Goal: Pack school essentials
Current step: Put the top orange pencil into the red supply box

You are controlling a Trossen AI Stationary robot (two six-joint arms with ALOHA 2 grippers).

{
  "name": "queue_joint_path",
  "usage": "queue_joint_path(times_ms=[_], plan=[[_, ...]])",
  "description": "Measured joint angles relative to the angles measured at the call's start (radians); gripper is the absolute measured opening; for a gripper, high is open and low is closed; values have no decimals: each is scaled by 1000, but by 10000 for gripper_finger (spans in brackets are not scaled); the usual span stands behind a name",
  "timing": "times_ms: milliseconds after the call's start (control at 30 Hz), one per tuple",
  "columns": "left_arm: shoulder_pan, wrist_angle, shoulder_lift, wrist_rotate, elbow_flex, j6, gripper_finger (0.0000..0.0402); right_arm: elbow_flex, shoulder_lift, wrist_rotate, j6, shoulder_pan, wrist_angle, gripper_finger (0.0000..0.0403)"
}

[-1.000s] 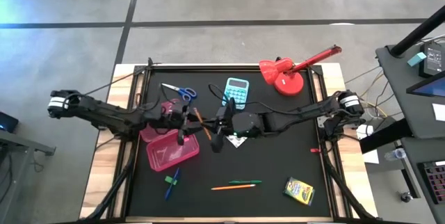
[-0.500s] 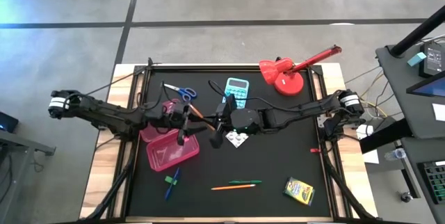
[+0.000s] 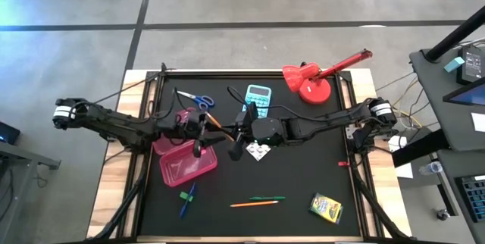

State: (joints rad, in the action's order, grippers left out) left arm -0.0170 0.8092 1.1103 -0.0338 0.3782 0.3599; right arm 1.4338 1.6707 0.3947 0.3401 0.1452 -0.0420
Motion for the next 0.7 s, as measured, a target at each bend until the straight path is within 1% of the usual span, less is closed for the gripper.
queue_joint_path(times_ms=[100,267,500,700], plan=[[5,14,0,25,0,1,176,0,0,0,-1,0,0,12],[5,74,0,24,0,4,176,1,0,0,-4,0,-2,12],[5,82,15,24,0,29,176,2,1,0,-32,0,-32,13],[5,188,69,22,0,53,172,2,2,0,-47,0,-48,13]])
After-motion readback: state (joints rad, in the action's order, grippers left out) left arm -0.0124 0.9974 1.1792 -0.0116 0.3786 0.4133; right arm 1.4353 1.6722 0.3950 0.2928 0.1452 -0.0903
